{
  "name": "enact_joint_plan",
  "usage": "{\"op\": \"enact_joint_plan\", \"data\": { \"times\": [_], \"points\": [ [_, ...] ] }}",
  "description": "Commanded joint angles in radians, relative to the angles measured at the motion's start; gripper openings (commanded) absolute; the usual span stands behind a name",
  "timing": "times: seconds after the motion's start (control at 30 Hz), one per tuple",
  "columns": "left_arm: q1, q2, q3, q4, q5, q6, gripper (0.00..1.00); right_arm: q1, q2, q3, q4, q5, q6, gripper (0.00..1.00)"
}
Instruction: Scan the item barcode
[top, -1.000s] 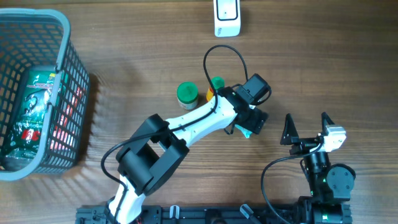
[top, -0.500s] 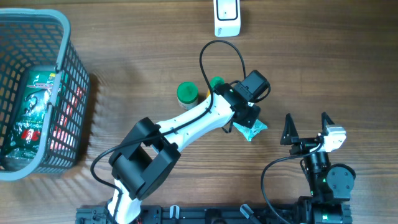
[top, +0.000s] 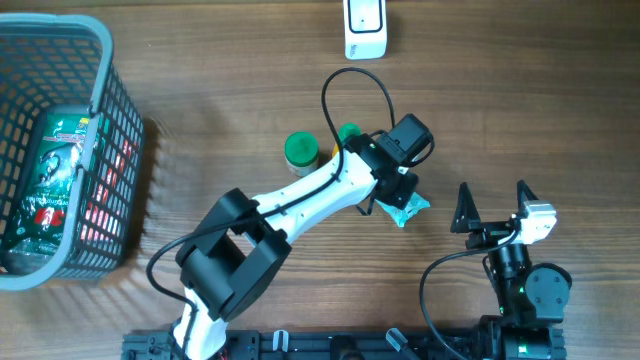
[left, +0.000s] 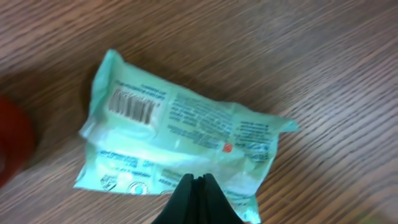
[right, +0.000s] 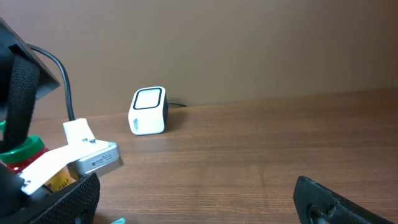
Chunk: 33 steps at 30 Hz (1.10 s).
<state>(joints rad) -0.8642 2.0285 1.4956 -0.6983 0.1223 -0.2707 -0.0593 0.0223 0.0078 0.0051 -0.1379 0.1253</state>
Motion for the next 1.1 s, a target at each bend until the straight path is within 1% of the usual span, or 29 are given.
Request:
{"op": "enact_joint_plan", "data": {
  "times": [0.0,0.13,0.27,0.33,0.37,0.4,0.43,0.5,0.53,0.57,0.67,0.7,0.73,0.87,1.07],
  "points": [
    [-0.005,0.051,0.008,0.006,0.074,0.005,0.04,0.006,0.000,-0.002,0.003,-0.006,-0.018,1.00],
    [-0.005,0.081,0.008,-0.011,0.113,0.005,0.04,0.006,0.000,-0.002,0.003,-0.006,-0.018,1.00],
    [-0.005,0.105,0.007,-0.018,0.114,0.002,0.04,0.006,0.000,-0.002,0.003,-0.006,-0.019,1.00],
    [-0.005,0.111,0.007,-0.015,0.114,0.002,0.07,0.006,0.000,-0.002,0.003,-0.006,-0.018,1.00],
    [-0.005,0.113,0.007,-0.014,0.114,0.002,0.11,0.006,0.000,-0.002,0.003,-0.006,-0.018,1.00],
    [-0.005,0.113,0.007,-0.013,0.114,0.002,0.19,0.006,0.000,-0.002,0.003,-0.006,-0.018,1.00],
    [-0.005,0.113,0.007,-0.013,0.114,0.002,0.32,0.006,0.000,-0.002,0.003,-0.005,-0.018,1.00],
    [-0.005,0.113,0.007,-0.013,0.114,0.002,0.69,0.006,0.000,-0.002,0.003,-0.006,-0.018,1.00],
    [-0.005,0.113,0.007,-0.013,0.114,0.002,0.76,0.006,0.000,-0.002,0.003,-0.006,-0.018,1.00],
    [-0.005,0.113,0.007,-0.013,0.114,0.002,0.82,0.006,0.000,-0.002,0.003,-0.006,-0.018,1.00],
    [-0.005,0.113,0.008,-0.012,0.114,0.002,0.91,0.006,0.000,-0.002,0.003,-0.006,-0.018,1.00],
    [-0.005,0.113,0.008,-0.012,0.114,0.002,0.97,0.006,0.000,-0.002,0.003,-0.006,-0.018,1.00],
    [-0.005,0.113,0.009,-0.012,0.114,0.002,1.00,0.006,0.000,-0.002,0.003,-0.006,-0.018,1.00],
    [-0.005,0.098,0.027,-0.033,0.114,0.002,1.00,0.006,0.000,-0.002,0.003,-0.006,-0.018,1.00],
    [-0.005,0.022,0.078,-0.051,0.105,0.001,1.00,0.006,0.000,-0.002,0.003,-0.006,-0.018,1.00]
  ]
}}
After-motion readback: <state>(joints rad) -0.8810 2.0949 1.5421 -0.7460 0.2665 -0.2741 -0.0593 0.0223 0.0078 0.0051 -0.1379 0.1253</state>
